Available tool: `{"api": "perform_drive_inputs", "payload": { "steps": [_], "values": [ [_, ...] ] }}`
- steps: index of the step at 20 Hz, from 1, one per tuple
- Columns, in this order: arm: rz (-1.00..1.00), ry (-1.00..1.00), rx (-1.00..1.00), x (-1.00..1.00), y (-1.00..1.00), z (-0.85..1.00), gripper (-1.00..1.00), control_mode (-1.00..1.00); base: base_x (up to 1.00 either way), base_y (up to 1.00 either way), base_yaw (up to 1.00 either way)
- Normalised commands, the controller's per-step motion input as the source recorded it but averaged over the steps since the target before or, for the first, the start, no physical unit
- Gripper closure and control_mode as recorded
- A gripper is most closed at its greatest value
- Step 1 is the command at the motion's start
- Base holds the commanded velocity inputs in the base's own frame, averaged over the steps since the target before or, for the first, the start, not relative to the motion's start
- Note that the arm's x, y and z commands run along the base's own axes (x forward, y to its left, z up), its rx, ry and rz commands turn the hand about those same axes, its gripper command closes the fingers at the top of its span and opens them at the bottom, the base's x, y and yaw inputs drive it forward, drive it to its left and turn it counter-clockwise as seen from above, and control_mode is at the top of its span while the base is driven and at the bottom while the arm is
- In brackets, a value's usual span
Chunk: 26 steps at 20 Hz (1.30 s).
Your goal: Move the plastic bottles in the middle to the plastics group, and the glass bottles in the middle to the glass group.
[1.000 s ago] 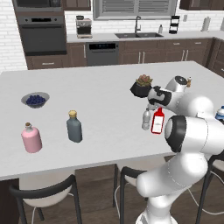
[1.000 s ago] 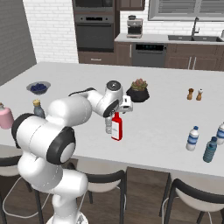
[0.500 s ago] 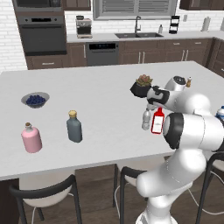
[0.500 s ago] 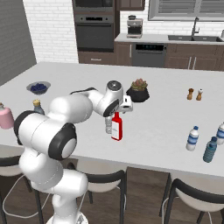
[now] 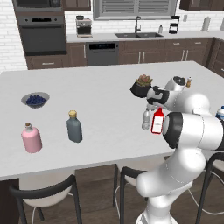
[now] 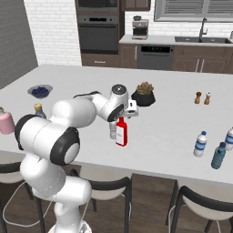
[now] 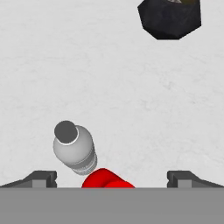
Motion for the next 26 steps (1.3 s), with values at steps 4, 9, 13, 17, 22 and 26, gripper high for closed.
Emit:
{"api": "perform_drive_inputs", "payload": {
  "steps": [4, 9, 13, 17, 22, 26],
  "values": [
    [0.0, 0.0, 0.0, 0.0, 0.0, -0.04, -1.0, -1.0, 0.0, 0.0, 0.0],
    [0.0, 0.0, 0.0, 0.0, 0.0, -0.13, -1.0, -1.0, 0.0, 0.0, 0.0],
    [0.0, 0.0, 0.0, 0.0, 0.0, -0.12, -1.0, -1.0, 0.0, 0.0, 0.0],
    [0.0, 0.0, 0.0, 0.0, 0.0, -0.01, -1.0, -1.0, 0.0, 0.0, 0.0],
    [0.0, 0.0, 0.0, 0.0, 0.0, 0.0, 1.0, -1.0, 0.0, 0.0, 0.0],
    [0.0, 0.0, 0.0, 0.0, 0.0, 0.0, 1.0, -1.0, 0.0, 0.0, 0.0]
  ]
}}
